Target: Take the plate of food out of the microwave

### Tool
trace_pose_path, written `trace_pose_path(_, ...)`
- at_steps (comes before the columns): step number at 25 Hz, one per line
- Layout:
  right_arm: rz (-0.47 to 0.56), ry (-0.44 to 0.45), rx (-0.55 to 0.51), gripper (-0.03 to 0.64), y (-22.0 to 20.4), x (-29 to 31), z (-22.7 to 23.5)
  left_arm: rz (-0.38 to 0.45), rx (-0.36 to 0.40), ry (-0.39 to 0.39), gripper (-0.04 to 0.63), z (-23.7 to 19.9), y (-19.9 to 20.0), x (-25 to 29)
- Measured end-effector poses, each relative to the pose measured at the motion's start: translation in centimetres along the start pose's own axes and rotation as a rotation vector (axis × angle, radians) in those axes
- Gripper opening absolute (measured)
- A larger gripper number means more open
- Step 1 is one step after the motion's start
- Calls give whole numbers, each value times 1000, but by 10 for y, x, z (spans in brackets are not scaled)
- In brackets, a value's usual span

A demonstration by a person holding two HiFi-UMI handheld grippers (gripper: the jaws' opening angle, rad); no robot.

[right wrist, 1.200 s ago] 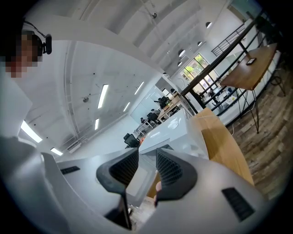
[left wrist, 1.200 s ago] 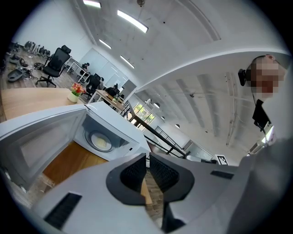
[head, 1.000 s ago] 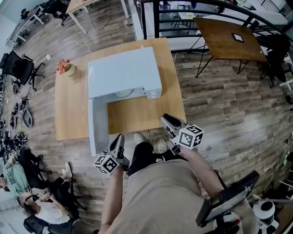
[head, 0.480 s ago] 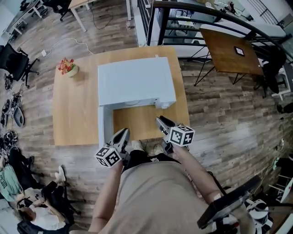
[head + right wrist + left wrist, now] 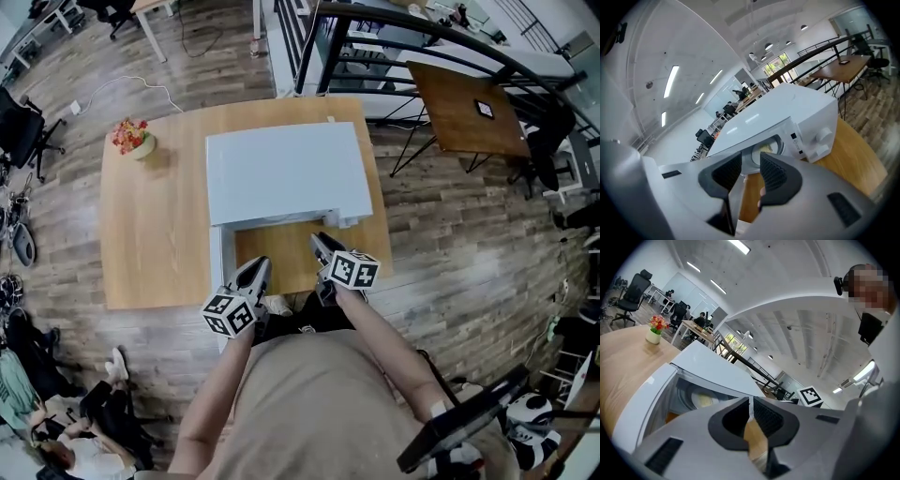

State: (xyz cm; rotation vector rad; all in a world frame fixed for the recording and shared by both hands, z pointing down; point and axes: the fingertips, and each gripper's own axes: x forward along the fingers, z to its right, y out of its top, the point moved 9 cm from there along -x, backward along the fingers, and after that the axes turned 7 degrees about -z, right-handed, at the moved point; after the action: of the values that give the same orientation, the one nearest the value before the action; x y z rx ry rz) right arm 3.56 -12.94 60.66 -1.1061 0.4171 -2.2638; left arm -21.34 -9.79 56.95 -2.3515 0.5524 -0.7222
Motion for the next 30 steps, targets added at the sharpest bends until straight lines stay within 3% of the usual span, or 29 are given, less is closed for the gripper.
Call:
trace_pose_path(3, -8, -35, 27, 109, -2, 29, 5, -13, -8, -17, 30, -9, 3, 6)
trace_pose_path(7, -6, -56, 90, 183, -11, 71, 20, -15, -25, -24, 40, -12, 4, 7)
trace_pose_path(17, 67, -216, 89, 183, -32, 165, 56, -22, -28, -22, 40, -7, 14, 4)
trace_pose_path(22, 68, -264, 109, 292, -34, 194, 66, -33, -23, -1, 40, -9, 13, 5)
trace_pose_path(30, 24, -331, 48, 293, -33, 223, 67, -28, -20, 38, 40, -7, 3, -9)
